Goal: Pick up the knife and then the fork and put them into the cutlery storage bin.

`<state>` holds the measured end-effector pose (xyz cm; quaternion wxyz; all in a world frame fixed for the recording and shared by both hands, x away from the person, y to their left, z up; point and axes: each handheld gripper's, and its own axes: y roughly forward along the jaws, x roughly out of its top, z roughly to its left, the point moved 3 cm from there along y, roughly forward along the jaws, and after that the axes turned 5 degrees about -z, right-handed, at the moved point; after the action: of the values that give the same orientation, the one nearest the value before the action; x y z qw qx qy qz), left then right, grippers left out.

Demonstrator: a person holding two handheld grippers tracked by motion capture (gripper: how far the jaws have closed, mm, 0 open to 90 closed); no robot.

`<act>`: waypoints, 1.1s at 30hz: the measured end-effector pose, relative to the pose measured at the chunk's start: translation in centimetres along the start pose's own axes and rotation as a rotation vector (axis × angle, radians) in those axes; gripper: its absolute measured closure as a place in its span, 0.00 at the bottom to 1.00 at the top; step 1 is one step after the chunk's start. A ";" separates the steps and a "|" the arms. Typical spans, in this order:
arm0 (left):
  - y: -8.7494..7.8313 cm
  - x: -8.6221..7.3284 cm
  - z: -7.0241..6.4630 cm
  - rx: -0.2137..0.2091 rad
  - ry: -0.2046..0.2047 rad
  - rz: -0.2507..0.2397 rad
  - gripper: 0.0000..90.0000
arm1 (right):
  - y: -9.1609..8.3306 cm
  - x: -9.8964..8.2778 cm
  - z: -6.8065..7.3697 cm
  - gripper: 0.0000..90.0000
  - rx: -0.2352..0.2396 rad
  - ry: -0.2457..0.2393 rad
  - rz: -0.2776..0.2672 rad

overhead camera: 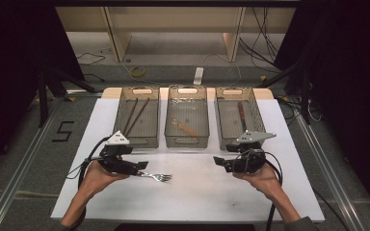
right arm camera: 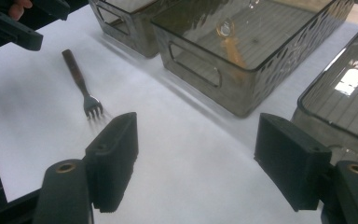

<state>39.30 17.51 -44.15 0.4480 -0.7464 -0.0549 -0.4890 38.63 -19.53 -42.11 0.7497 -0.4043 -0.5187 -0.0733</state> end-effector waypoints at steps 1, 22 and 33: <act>0.0 0.0 0.1 -0.001 0.001 0.005 0.18 | 0.0 -0.2 0.1 0.33 0.000 0.003 -0.002; 2.1 -0.2 1.1 0.018 0.111 0.228 0.20 | -0.4 -2.2 1.3 0.32 0.026 -0.011 0.004; 2.4 -0.8 1.6 0.024 0.163 0.320 0.25 | -0.5 -2.6 1.5 0.32 0.036 -0.017 0.015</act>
<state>41.18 17.52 -46.45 0.5319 -0.6982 0.0954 -0.4696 36.12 -19.64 -43.88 0.7531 -0.3954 -0.5230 -0.0548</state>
